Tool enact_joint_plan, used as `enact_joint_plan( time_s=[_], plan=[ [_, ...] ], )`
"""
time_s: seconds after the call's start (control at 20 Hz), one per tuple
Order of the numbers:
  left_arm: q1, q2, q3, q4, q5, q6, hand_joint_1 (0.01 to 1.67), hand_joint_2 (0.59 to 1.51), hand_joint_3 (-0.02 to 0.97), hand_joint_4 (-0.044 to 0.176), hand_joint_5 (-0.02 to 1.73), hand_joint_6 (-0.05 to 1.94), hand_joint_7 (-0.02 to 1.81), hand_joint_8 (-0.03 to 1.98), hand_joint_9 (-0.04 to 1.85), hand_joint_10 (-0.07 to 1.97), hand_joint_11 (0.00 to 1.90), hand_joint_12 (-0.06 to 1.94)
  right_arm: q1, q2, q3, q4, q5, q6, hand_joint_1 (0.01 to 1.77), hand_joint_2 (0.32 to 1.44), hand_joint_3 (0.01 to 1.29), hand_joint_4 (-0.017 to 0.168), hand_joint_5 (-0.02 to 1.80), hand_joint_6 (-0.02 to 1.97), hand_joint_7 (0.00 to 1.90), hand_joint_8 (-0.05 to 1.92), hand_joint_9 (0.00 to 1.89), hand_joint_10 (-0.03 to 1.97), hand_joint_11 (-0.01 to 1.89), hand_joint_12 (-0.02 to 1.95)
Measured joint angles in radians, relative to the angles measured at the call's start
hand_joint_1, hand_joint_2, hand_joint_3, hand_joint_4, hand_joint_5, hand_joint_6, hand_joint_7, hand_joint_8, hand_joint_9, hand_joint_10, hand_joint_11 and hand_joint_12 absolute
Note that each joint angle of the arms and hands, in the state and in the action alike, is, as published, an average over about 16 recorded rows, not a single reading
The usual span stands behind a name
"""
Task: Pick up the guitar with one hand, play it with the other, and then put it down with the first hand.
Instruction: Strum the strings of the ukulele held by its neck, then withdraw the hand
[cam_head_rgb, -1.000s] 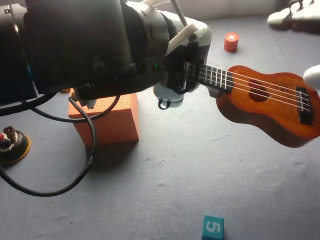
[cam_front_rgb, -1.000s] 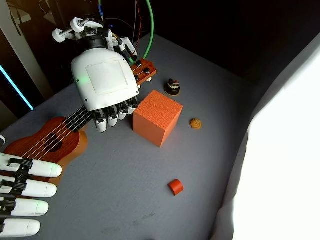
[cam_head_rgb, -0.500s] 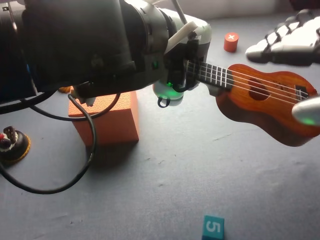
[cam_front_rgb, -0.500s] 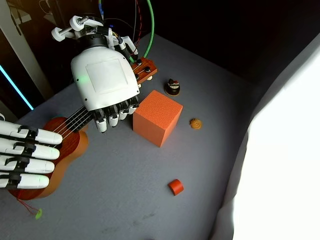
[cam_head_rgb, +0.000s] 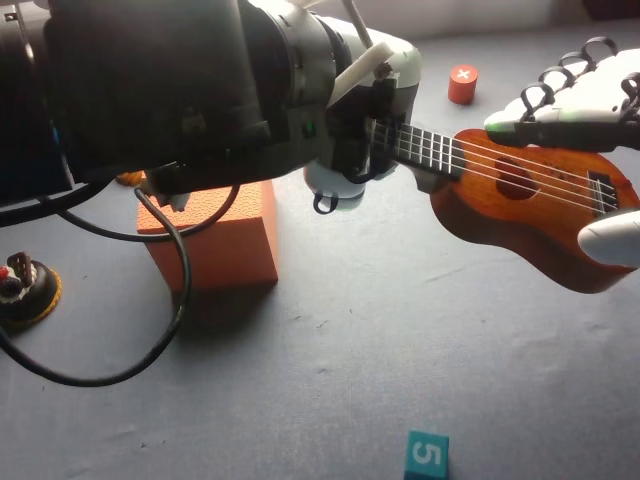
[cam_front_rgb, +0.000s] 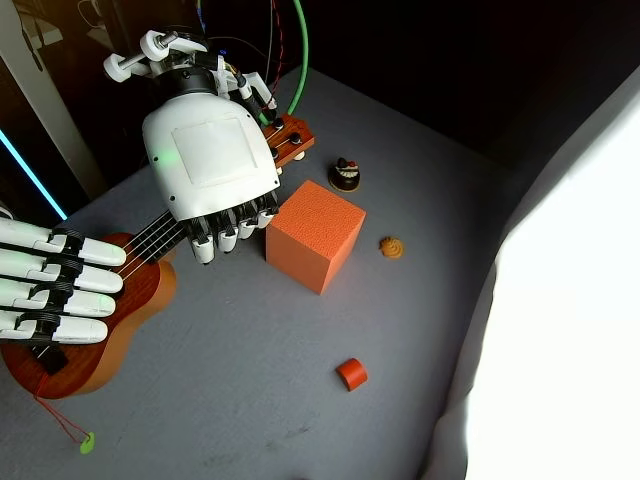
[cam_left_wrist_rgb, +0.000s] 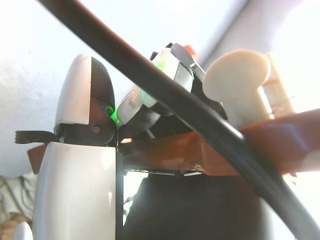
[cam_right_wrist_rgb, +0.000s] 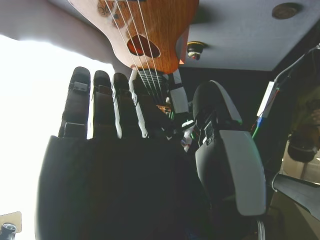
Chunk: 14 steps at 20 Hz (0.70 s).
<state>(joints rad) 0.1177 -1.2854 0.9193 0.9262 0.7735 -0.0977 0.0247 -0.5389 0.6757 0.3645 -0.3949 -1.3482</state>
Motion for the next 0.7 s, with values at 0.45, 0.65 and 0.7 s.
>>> enact_joint_plan(
  time_s=[0.45, 0.65, 0.7],
  plan=[
    [0.001, 0.0, 0.003, -0.001, -0.002, 0.005, 1.43, 1.096, -0.017, -0.003, 1.18, 1.89, 1.25, 1.96, 1.35, 1.92, 1.42, 1.9, -0.036, -0.012, 0.0, 0.004, 0.001, 0.004, 0.26, 1.37, 0.02, -0.006, 0.03, 0.01, 0.02, 0.01, 0.02, 0.0, 0.02, 0.0],
    [0.001, 0.0, 0.004, -0.001, -0.002, 0.009, 1.43, 1.096, -0.017, -0.003, 1.17, 1.88, 1.24, 1.96, 1.35, 1.92, 1.42, 1.9, -0.048, -0.018, 0.0, 0.016, -0.009, 0.01, 0.26, 1.37, 0.02, -0.007, 0.04, 0.01, 0.02, 0.01, 0.02, 0.0, 0.02, 0.0],
    [0.001, 0.0, 0.004, -0.002, -0.002, 0.01, 1.43, 1.096, -0.016, -0.003, 1.17, 1.88, 1.24, 1.96, 1.35, 1.92, 1.42, 1.9, -0.05, -0.019, 0.0, 0.02, -0.013, 0.011, 0.26, 1.37, 0.02, -0.007, 0.04, 0.0, 0.02, 0.01, 0.02, 0.0, 0.02, 0.0]
  ],
)
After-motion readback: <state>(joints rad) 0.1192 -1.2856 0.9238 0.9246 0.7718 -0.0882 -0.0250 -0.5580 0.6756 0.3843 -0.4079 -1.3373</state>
